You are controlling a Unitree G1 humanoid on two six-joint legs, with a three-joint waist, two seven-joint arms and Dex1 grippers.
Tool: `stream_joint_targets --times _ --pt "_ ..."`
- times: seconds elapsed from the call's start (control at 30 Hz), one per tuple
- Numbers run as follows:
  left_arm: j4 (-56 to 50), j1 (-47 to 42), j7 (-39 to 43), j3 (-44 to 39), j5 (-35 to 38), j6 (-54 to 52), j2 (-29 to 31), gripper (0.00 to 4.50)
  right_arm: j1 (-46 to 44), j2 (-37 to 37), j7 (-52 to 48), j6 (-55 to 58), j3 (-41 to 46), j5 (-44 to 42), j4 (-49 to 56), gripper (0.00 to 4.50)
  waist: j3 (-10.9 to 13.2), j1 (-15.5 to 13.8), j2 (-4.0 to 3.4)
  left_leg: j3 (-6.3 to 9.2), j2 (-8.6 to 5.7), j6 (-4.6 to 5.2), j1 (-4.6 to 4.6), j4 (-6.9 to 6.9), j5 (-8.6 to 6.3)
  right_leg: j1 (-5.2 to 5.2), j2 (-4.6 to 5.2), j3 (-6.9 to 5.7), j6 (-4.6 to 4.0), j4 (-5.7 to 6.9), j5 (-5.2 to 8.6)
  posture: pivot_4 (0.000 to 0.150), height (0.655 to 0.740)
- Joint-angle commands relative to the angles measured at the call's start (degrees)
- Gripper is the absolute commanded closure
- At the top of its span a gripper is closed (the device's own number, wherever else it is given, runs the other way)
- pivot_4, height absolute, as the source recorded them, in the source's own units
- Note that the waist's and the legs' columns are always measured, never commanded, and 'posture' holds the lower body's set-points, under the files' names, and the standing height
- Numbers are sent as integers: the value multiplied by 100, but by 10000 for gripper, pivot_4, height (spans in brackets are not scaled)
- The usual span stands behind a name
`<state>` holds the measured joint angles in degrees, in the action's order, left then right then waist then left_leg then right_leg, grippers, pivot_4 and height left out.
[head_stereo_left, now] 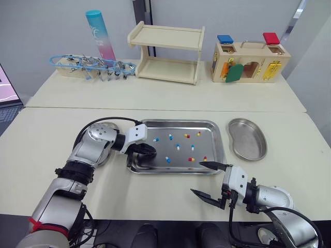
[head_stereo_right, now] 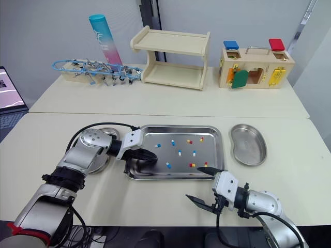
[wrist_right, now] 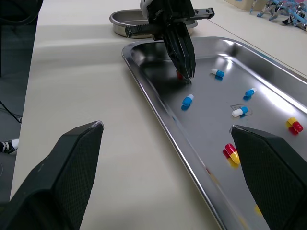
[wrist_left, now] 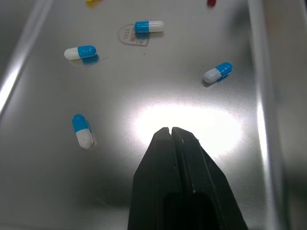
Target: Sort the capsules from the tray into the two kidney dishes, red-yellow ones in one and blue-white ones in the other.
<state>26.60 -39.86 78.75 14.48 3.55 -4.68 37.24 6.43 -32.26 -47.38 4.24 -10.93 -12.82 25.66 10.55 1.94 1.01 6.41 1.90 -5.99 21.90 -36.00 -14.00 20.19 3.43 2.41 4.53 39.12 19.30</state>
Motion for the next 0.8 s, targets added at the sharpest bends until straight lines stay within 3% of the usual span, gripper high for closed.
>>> stream_joint_targets --times 0.03,0.27,0.47,0.57,0.67,0.8 --pt "-414 -14 19 -308 239 -222 170 44707 -52 43 4 -67 -17 -59 162 0 0 0 1 0 0 0 0 0 0 1 0 0 0 0 0 1500 7400" --pt "-1081 168 71 -635 542 -781 521 44707 -121 54 -30 -102 -31 -52 80 0 1 23 1 1 0 0 0 1 0 2 0 0 0 0 0 1500 7400" --pt "-992 322 -115 -488 281 -443 581 44707 -142 71 -37 -114 -57 -49 59 0 1 4 2 1 0 0 0 1 0 1 0 0 0 -1 0 1500 7400" --pt "-840 274 -167 -396 159 -277 484 39636 -142 73 -44 -119 -59 -46 60 0 1 0 2 1 0 0 2 0 0 1 0 0 0 -1 0 1500 7400" --pt "-779 276 -103 -302 98 -105 422 30972 -132 68 -46 -113 -56 -40 74 0 1 -2 2 1 0 0 1 1 0 1 0 0 0 -1 0 1500 7400" --pt "-615 312 -7 -180 7 102 411 30972 -122 64 -29 -88 -52 -35 105 0 1 1 2 0 0 0 2 1 0 2 0 0 0 -1 0 1500 7400"
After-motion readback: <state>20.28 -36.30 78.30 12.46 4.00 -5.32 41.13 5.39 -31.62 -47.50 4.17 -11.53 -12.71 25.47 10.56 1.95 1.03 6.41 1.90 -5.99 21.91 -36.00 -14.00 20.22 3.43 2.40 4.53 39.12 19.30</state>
